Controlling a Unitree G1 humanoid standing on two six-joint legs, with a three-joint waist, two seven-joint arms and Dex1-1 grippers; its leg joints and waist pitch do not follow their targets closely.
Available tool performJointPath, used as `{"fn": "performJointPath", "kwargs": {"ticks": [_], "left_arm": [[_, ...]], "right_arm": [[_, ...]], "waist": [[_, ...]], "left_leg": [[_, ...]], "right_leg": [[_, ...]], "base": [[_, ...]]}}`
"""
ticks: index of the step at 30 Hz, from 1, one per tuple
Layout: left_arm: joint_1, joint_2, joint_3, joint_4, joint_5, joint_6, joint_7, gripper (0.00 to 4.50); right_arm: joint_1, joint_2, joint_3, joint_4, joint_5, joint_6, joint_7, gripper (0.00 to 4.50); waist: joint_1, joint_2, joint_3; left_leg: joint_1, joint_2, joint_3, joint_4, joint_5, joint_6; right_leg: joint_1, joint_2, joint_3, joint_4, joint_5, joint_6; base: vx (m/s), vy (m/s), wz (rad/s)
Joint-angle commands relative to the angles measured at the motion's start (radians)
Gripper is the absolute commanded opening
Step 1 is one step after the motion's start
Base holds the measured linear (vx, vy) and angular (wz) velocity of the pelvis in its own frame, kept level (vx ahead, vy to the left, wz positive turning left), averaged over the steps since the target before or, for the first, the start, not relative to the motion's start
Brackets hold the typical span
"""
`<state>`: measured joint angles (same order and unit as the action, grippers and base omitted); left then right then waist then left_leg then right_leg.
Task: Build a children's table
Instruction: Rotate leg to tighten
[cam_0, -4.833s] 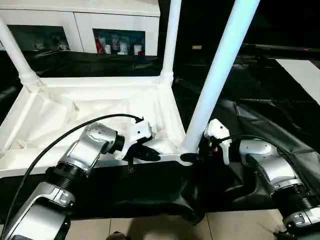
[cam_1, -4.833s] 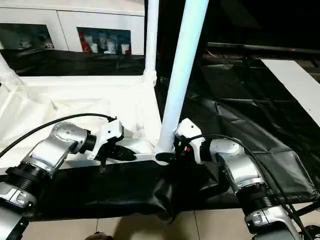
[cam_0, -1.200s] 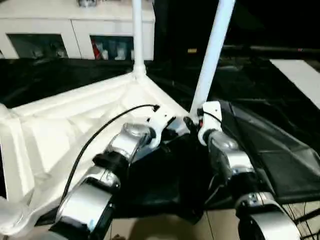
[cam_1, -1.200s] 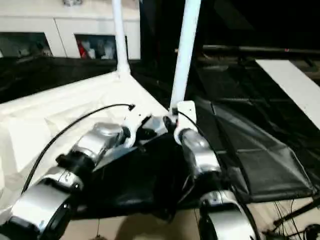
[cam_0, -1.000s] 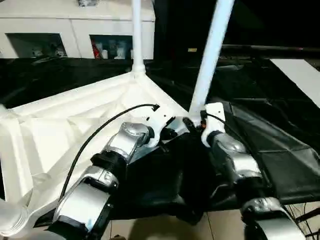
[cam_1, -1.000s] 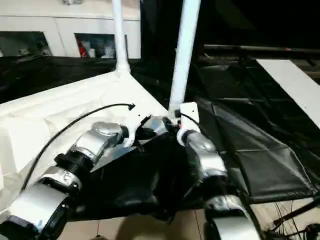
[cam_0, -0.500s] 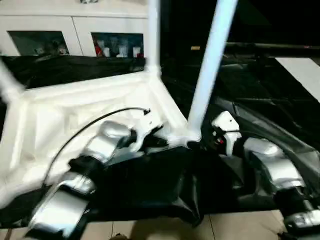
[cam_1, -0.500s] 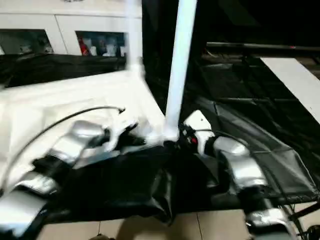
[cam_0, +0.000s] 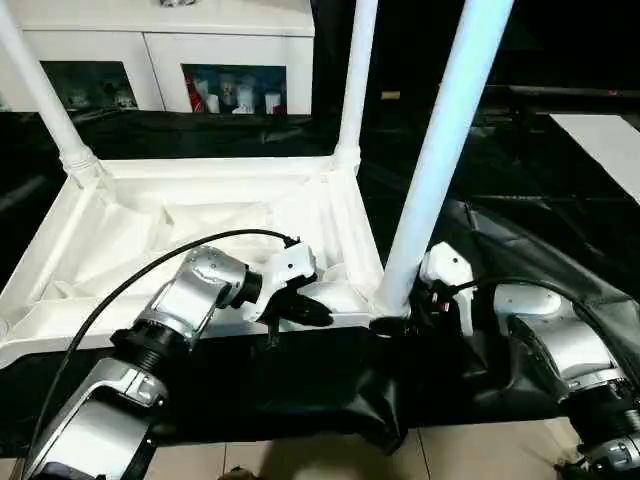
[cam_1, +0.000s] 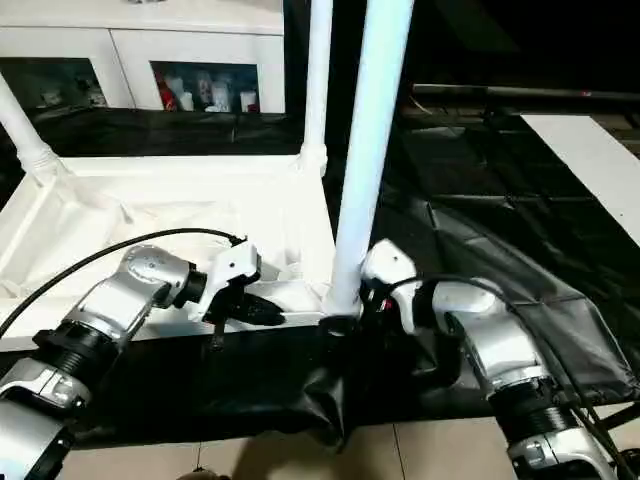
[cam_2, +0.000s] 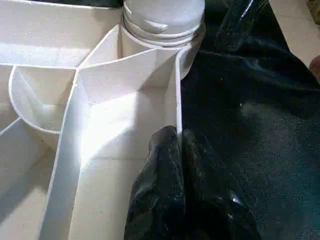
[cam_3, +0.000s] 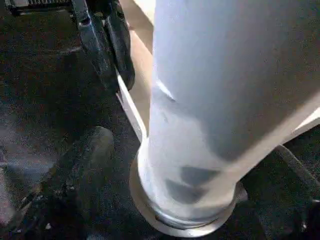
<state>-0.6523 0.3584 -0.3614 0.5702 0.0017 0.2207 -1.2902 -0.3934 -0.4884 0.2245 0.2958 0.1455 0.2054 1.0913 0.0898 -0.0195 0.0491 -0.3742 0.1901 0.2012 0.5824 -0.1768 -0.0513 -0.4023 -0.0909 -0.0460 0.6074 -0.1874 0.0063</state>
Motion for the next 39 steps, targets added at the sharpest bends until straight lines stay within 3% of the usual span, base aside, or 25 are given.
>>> {"fn": "performJointPath", "kwargs": {"ticks": [1,2,13,19,23,26,27,28,30,31,32,36,39], "left_arm": [[0.0,-0.006,-0.018,-0.044,-0.014,0.007,-0.029,0.0],[0.001,-0.005,-0.018,-0.046,-0.014,0.008,-0.029,0.0],[0.015,0.003,-0.01,-0.062,-0.016,0.023,-0.027,0.0],[0.019,-0.001,-0.011,-0.06,-0.019,0.035,-0.025,0.0],[0.004,-0.039,0.003,-0.024,-0.008,0.051,0.048,0.0],[-0.025,-0.097,0.025,0.043,0.013,0.068,0.175,0.0],[-0.059,-0.164,0.047,0.111,0.024,0.091,0.298,0.0],[-0.072,-0.188,0.056,0.133,0.026,0.102,0.341,0.0],[-0.1,-0.236,0.075,0.176,0.028,0.126,0.431,0.0],[-0.113,-0.256,0.082,0.196,0.032,0.131,0.473,0.0],[-0.121,-0.27,0.086,0.208,0.034,0.134,0.5,0.0],[-0.161,-0.344,0.083,0.286,0.065,0.118,0.628,0.0],[-0.169,-0.356,0.069,0.306,0.087,0.094,0.634,0.0]], "right_arm": [[-0.012,-0.014,0.013,0.0,-0.014,-0.005,0.005,3.95],[-0.012,-0.016,0.014,0.001,-0.014,-0.005,0.004,3.71],[-0.021,-0.001,0.013,0.012,-0.008,0.007,0.013,2.77],[-0.016,0.023,0.0,0.018,0.002,0.029,-0.018,2.56],[-0.025,0.087,-0.035,0.072,-0.026,0.054,-0.174,2.51],[-0.032,0.165,-0.075,0.123,-0.042,0.098,-0.345,2.5],[-0.033,0.256,-0.115,0.151,-0.038,0.145,-0.5,2.49],[-0.035,0.291,-0.131,0.161,-0.035,0.161,-0.557,2.48],[-0.047,0.35,-0.155,0.191,-0.037,0.185,-0.661,2.48],[-0.057,0.374,-0.165,0.212,-0.042,0.191,-0.71,2.48],[-0.064,0.389,-0.172,0.226,-0.046,0.195,-0.743,2.48],[-0.133,0.478,-0.206,0.351,-0.062,0.173,-0.94,2.48],[-0.159,0.499,-0.201,0.378,-0.081,0.163,-0.969,2.47]], "waist": [[-0.001,-0.002,-0.058],[-0.001,-0.002,-0.059],[0.0,-0.005,-0.06],[-0.002,-0.004,-0.059],[-0.007,-0.003,-0.057],[-0.015,-0.003,-0.055],[-0.016,0.0,-0.055],[-0.019,0.0,-0.053],[-0.022,-0.001,-0.055],[-0.023,0.002,-0.055],[-0.028,0.0,-0.055],[-0.034,0.002,-0.055],[-0.034,0.002,-0.053]], "left_leg": [[0.017,0.044,-0.019,-0.07,-0.233,0.027],[0.018,0.044,-0.019,-0.07,-0.23,0.028],[0.018,0.044,-0.018,-0.067,-0.214,0.036],[0.018,0.043,-0.018,-0.067,-0.219,0.032],[0.018,0.041,-0.02,-0.07,-0.246,0.013],[0.021,0.037,-0.023,-0.074,-0.286,-0.02],[0.022,0.037,-0.024,-0.074,-0.297,-0.025],[0.028,0.037,-0.023,-0.074,-0.322,-0.038],[0.024,0.036,-0.028,-0.077,-0.333,-0.048],[0.028,0.036,-0.029,-0.078,-0.341,-0.052],[0.025,0.034,-0.03,-0.078,-0.351,-0.051],[0.028,0.031,-0.028,-0.077,-0.363,-0.045],[0.028,0.031,-0.033,-0.08,-0.394,-0.044]], "right_leg": [[0.044,-0.054,0.037,-0.07,-0.165,-0.247],[0.044,-0.054,0.037,-0.069,-0.161,-0.247],[0.043,-0.054,0.037,-0.068,-0.163,-0.246],[0.043,-0.053,0.037,-0.068,-0.169,-0.245],[0.041,-0.053,0.037,-0.073,-0.214,-0.236],[0.037,-0.053,0.036,-0.082,-0.297,-0.209],[0.035,-0.053,0.037,-0.081,-0.312,-0.204],[0.028,-0.053,0.038,-0.088,-0.344,-0.196],[0.033,-0.052,0.036,-0.089,-0.354,-0.182],[0.028,-0.054,0.037,-0.09,-0.347,-0.181],[0.031,-0.052,0.036,-0.091,-0.352,-0.178],[0.024,-0.052,0.038,-0.099,-0.372,-0.164],[0.025,-0.053,0.034,-0.107,-0.426,-0.131]], "base": [[0.0,0.0,0.0],[0.0,0.0,0.0],[0.0,0.0,0.0],[0.0,0.0,0.0],[0.0,0.0,0.0],[0.0,0.0,0.0],[0.0,0.0,0.0],[0.0,0.0,0.0],[0.0,0.0,0.0],[0.0,0.0,0.0],[0.0,0.0,0.0],[0.0,0.0,0.0],[0.0,0.0,0.0]]}}
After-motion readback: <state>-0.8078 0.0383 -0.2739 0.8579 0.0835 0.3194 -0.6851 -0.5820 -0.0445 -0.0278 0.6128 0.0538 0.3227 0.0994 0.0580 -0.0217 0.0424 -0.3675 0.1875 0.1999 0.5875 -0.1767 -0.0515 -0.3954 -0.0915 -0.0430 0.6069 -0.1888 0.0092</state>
